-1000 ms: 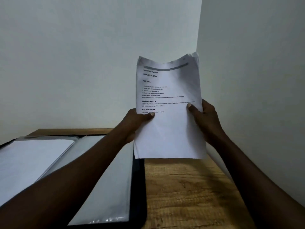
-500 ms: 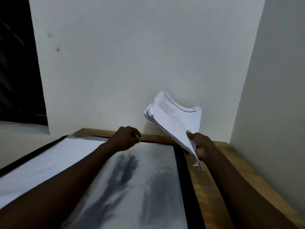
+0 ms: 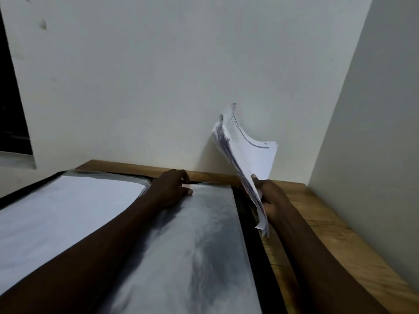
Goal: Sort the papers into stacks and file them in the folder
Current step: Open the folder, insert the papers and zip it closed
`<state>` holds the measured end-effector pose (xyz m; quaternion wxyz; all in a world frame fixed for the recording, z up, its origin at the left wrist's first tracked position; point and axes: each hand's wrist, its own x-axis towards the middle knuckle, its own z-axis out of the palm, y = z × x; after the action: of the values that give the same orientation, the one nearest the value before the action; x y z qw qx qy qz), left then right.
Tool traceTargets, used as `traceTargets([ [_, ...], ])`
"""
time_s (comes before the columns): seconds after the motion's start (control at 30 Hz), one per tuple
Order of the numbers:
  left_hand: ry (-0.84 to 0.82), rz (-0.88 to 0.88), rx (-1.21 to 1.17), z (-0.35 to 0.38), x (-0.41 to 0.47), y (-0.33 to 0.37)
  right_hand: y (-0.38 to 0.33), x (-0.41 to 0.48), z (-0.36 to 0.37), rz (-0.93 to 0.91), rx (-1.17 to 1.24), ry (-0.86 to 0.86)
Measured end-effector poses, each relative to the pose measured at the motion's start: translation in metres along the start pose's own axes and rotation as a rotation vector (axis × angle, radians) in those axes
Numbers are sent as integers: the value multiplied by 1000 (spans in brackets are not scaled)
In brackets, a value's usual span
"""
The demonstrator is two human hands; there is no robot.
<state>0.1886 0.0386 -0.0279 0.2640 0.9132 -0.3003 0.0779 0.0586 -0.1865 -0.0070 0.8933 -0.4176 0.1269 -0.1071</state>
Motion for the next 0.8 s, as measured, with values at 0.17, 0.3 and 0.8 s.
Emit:
traceTargets([
  [0.17, 72, 47, -54, 0, -6, 1, 4, 12, -16, -74, 48, -95],
  [0.3, 96, 106, -44, -1, -6, 5, -2, 10, -14, -51, 72, -30],
  [0.8, 129, 227, -23, -2, -14, 17, -52, 18, 74, -379, -164, 201],
])
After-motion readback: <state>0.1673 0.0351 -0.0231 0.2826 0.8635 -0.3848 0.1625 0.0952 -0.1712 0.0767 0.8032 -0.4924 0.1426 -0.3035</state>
